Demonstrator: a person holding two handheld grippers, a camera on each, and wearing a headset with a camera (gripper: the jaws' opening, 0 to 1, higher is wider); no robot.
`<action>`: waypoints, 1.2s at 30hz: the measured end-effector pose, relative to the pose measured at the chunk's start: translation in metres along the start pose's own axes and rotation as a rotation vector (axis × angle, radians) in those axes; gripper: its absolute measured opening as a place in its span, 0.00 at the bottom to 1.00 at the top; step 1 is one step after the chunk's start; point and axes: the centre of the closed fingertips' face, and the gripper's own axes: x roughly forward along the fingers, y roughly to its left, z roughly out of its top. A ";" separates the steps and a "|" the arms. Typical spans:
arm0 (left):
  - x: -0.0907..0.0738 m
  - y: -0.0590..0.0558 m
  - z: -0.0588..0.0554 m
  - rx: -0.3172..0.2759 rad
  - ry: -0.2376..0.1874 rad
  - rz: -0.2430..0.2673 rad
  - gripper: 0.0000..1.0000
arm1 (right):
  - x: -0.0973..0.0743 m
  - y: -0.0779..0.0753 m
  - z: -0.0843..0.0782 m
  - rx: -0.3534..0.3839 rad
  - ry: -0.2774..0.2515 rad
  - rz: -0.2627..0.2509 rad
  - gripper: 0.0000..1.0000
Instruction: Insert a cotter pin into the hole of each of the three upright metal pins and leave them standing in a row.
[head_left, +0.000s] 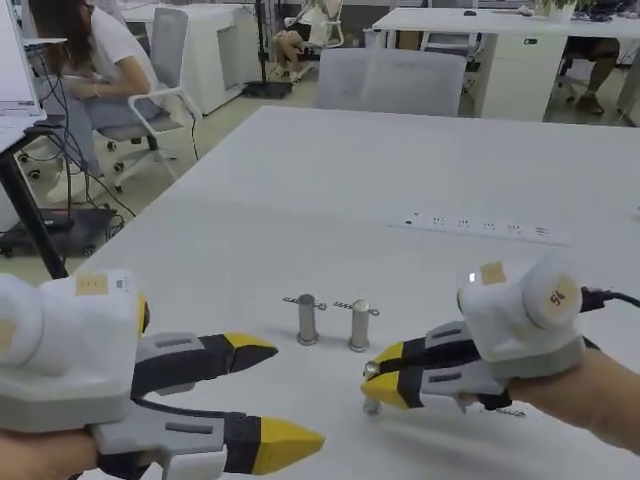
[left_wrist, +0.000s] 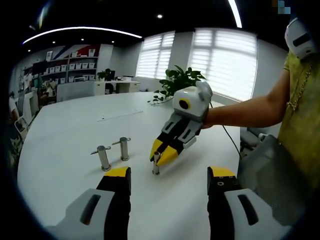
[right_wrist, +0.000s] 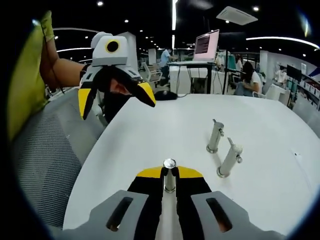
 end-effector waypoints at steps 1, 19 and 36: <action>0.000 0.000 -0.001 0.000 0.004 -0.001 0.61 | 0.002 0.001 -0.001 -0.002 0.000 0.007 0.08; 0.013 0.000 -0.010 -0.001 0.048 -0.026 0.59 | 0.007 0.012 -0.009 -0.045 -0.005 0.105 0.10; 0.022 0.002 -0.011 0.033 0.075 -0.056 0.57 | 0.000 0.011 -0.007 -0.022 0.000 0.075 0.16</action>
